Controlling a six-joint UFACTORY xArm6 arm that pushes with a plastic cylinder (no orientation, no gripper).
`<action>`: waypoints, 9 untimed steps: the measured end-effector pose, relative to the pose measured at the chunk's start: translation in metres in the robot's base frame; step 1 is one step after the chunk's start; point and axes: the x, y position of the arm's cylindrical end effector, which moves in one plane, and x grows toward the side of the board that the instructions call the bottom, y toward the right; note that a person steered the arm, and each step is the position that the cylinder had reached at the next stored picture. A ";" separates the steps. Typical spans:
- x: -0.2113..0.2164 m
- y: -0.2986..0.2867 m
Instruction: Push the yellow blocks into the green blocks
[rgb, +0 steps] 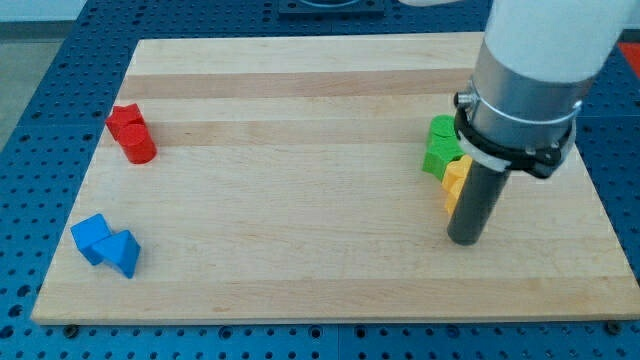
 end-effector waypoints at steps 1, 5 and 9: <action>0.042 -0.001; -0.007 -0.001; -0.063 -0.049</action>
